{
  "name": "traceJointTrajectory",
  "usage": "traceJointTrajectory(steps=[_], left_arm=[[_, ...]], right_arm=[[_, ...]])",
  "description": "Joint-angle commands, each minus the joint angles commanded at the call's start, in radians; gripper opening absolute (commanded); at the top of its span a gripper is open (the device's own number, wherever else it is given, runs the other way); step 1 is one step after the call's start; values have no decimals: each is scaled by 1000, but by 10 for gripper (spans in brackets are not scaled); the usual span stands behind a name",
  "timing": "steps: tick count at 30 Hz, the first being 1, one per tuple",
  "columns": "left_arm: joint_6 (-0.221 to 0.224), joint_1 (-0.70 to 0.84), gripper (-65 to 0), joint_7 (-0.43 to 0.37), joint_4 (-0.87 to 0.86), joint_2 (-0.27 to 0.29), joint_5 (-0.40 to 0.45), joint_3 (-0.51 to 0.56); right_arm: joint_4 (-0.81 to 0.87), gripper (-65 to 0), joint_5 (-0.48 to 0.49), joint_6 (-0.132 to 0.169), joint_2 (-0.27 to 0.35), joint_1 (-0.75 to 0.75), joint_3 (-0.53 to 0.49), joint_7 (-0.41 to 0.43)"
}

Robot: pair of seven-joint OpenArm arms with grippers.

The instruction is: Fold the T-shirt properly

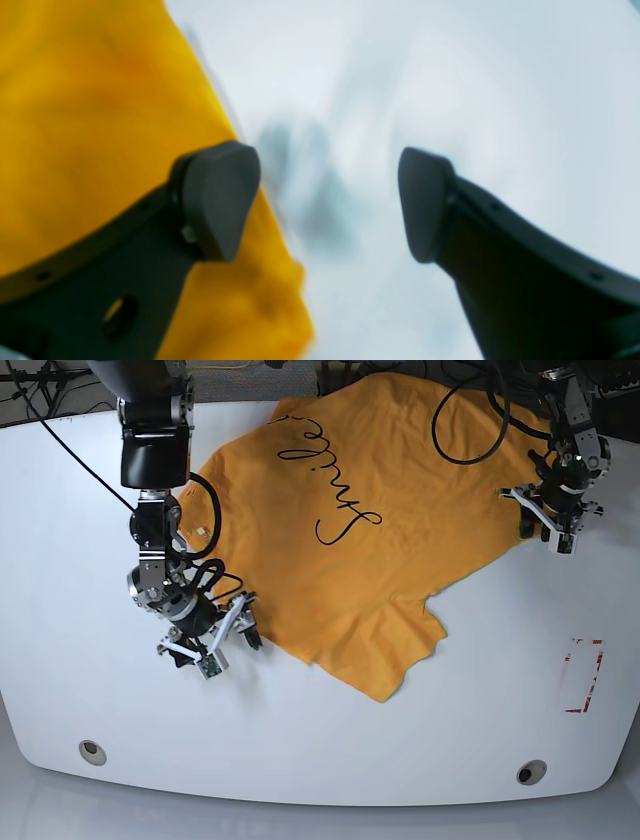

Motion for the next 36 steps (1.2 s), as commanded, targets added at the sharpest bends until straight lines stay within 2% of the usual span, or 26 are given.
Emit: traceJointTrajectory(steps=[3,11,19,27,29,36], left_arm=[[-3,48,-391,-7,27,-8,-1,-19],[-4,110,-443,-38,70,12,-11,4],[-6,150,-441,-33,99,16,-4,14],[-9,148,-422,-9,93,-8,-6,13],[-19,182,-423,1,121,-30,-10,28],[-15,220,-428,-8,154,-48,-3,37]], right_arm=[[-55,-185,-2,6,-34,35,-29,16],[-107,-194,-1,7,-44,78,-42,12],[-92,-179,0,8,-54,85,-54,-17],[-6,-173,4,15,-54,56,-53,-82],[23,-173,2,17,-58,24,-53,-71],[-7,-170,5,13,-65,28,-42,-48]])
